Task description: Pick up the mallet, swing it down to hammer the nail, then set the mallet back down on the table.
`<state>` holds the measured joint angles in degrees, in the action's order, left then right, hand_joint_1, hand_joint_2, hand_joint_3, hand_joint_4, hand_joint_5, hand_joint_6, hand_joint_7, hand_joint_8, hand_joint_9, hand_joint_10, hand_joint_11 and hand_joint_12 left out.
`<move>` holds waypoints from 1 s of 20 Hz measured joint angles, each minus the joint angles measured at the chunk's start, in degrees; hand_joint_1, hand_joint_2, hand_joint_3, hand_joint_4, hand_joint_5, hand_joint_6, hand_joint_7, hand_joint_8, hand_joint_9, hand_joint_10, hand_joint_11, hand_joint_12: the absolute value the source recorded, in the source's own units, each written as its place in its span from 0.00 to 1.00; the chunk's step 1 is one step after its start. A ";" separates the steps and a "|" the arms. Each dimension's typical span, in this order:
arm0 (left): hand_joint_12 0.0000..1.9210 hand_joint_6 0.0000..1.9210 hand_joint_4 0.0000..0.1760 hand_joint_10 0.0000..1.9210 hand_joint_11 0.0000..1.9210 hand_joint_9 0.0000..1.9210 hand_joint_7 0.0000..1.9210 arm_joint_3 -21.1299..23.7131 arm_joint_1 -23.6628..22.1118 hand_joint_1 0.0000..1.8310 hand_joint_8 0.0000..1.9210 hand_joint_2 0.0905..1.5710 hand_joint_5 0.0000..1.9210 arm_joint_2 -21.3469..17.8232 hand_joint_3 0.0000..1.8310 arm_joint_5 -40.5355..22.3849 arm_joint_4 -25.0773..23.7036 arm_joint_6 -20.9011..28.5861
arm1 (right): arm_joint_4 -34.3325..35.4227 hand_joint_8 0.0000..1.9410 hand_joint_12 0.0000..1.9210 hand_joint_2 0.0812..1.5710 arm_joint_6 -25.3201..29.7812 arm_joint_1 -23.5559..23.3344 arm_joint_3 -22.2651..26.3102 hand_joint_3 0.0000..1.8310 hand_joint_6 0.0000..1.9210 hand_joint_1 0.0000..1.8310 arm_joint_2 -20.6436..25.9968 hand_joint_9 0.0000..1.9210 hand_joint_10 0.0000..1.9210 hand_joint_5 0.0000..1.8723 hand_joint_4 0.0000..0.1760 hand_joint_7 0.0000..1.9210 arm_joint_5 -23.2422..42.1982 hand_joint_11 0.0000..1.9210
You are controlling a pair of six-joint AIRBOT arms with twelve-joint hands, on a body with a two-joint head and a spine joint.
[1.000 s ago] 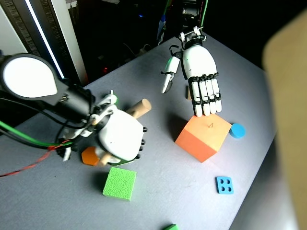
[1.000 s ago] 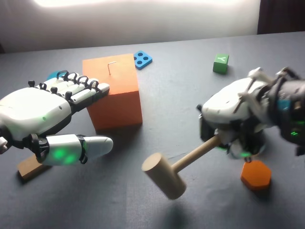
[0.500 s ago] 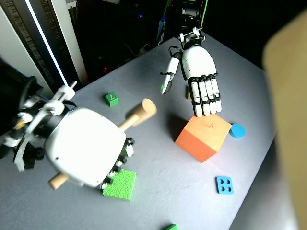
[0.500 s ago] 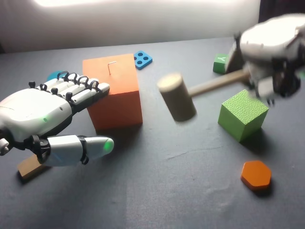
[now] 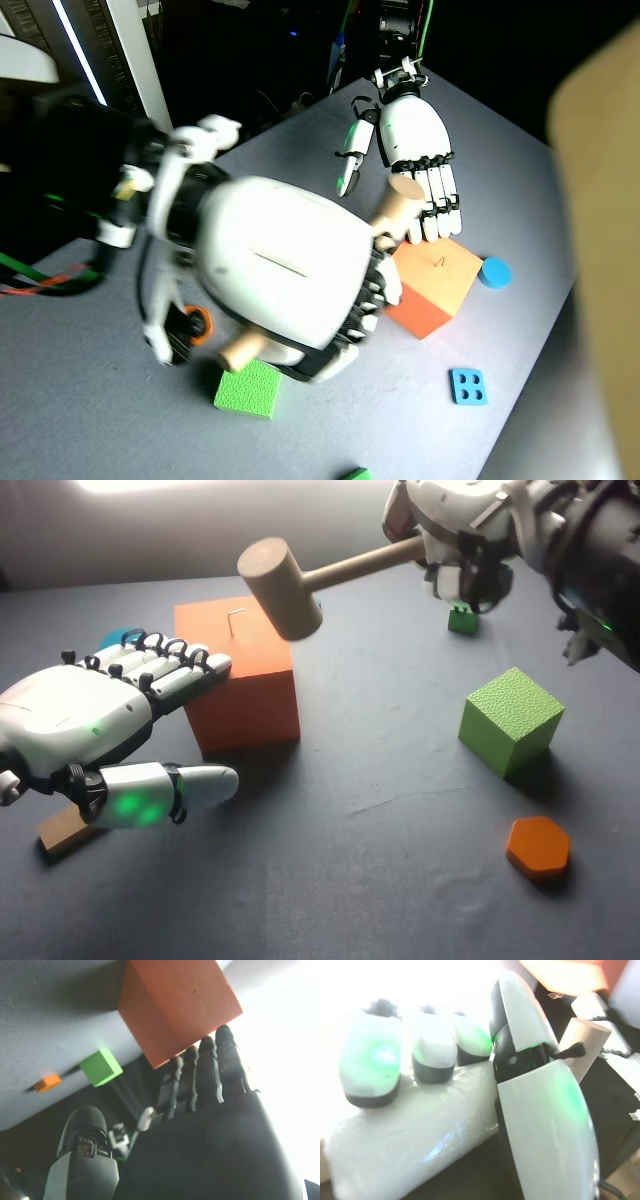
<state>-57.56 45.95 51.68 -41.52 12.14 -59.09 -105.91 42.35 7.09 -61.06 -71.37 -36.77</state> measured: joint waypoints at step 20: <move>0.01 0.00 0.00 0.00 0.00 0.02 0.04 -0.28 -0.02 0.00 0.00 0.76 0.04 0.37 0.00 0.11 -0.13 -0.02 | -9.20 1.00 1.00 0.98 10.08 7.19 -11.67 0.00 1.00 0.34 -10.54 0.87 1.00 0.68 1.00 0.82 0.02 0.92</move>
<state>-57.84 45.93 52.05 -41.41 12.01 -59.11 -115.11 52.42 14.28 -72.73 -81.91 -36.75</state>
